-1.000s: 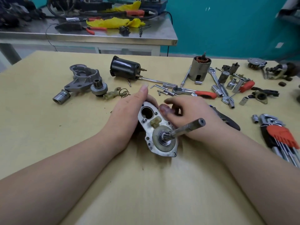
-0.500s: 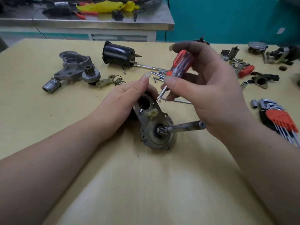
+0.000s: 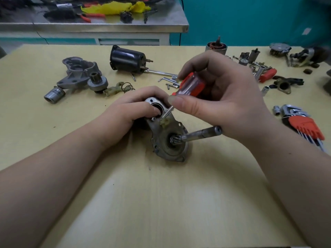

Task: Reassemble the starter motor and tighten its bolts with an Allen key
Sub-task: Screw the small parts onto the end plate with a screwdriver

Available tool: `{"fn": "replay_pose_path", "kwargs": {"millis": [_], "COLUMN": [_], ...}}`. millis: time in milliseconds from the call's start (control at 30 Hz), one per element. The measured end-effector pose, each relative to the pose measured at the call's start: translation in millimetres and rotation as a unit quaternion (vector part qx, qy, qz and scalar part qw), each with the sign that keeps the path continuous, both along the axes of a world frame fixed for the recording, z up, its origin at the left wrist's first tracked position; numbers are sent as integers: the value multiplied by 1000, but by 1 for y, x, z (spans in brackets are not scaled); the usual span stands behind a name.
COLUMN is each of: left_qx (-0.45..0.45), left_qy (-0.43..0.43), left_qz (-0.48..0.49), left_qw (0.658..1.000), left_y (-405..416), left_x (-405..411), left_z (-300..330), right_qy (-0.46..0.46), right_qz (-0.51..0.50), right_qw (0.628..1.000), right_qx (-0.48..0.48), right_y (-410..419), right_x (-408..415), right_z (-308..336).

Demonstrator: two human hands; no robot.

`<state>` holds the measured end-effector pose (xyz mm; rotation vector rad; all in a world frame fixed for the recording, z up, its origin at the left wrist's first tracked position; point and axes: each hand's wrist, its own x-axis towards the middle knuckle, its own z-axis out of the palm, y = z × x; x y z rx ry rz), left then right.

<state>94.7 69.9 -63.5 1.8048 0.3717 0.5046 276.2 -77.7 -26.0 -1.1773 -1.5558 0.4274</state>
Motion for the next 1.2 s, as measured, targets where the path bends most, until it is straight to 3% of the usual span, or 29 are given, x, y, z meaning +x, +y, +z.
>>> {"fn": "replay_pose_path", "kwargs": {"millis": [1200], "left_qx": [7], "left_qy": [16], "left_qz": [36], "left_qw": [999], "left_y": [-8], "left_x": [-1], "left_z": [8], "right_qy": [-32], "right_qz": [73], "right_qw": [997], "right_qx": [-1], "right_y": [1], "right_x": [1], "right_z": [2]}}
